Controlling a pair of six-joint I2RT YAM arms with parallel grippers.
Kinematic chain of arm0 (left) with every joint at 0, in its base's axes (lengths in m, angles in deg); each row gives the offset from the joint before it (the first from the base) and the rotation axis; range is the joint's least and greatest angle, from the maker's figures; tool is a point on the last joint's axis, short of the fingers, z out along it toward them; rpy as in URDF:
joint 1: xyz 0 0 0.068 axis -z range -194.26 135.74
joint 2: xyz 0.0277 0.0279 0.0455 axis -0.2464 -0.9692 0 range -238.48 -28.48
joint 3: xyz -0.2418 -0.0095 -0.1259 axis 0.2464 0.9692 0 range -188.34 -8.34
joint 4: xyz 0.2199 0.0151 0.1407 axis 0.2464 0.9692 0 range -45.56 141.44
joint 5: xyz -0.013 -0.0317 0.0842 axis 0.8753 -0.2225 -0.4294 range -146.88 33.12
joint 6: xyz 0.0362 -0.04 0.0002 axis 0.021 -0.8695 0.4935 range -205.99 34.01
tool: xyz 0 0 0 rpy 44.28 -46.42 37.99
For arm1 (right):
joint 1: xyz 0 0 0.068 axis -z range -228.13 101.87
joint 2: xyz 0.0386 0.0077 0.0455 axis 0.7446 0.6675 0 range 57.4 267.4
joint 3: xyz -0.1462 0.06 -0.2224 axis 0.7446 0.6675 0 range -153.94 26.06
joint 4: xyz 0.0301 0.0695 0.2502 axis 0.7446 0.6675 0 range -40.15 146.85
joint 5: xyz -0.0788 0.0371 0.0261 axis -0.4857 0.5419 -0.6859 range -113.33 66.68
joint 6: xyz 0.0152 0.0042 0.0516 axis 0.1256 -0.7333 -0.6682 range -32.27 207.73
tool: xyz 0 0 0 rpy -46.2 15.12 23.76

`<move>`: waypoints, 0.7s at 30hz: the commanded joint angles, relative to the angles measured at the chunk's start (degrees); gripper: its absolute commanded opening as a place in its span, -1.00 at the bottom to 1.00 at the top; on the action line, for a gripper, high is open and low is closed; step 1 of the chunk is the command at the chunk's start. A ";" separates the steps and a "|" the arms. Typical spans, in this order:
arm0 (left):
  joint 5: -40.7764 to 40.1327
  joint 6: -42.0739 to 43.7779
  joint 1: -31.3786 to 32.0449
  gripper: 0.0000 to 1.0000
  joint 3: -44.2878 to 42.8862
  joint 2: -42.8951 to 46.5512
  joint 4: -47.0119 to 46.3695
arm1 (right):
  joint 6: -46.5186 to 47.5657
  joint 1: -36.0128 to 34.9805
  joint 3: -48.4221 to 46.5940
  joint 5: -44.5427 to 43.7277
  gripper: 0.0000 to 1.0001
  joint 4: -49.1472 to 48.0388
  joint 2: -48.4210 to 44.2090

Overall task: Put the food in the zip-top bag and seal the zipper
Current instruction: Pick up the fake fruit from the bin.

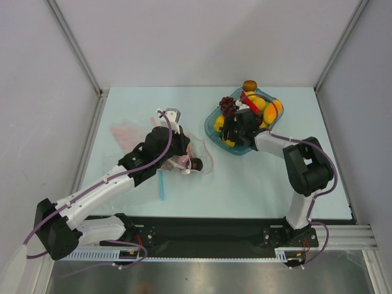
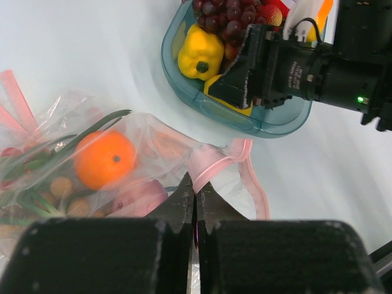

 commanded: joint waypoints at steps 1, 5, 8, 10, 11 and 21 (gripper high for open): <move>0.22 -0.89 0.20 -0.97 -0.14 0.53 -2.15 | -1.62 -0.47 4.73 3.09 0.13 -2.42 -9.61; 0.31 -0.89 0.20 -0.96 -0.14 0.52 -2.16 | -1.89 -1.70 9.85 3.53 0.12 -4.72 -18.68; 0.31 -0.89 0.20 -0.97 -0.14 0.53 -2.07 | -1.36 -3.10 13.71 3.88 0.11 -7.00 -26.13; 0.31 -0.89 0.20 -0.96 -0.14 0.53 -2.16 | -0.75 -3.98 15.65 5.80 0.08 -10.23 -29.05; 0.31 -0.89 0.20 -0.97 -0.22 0.52 -2.07 | -0.05 -5.12 17.66 7.64 0.07 -11.56 -32.02; 0.22 -0.54 0.20 -0.96 -0.93 1.75 -0.84 | 9.88 -17.16 27.60 14.43 0.05 -29.23 -42.68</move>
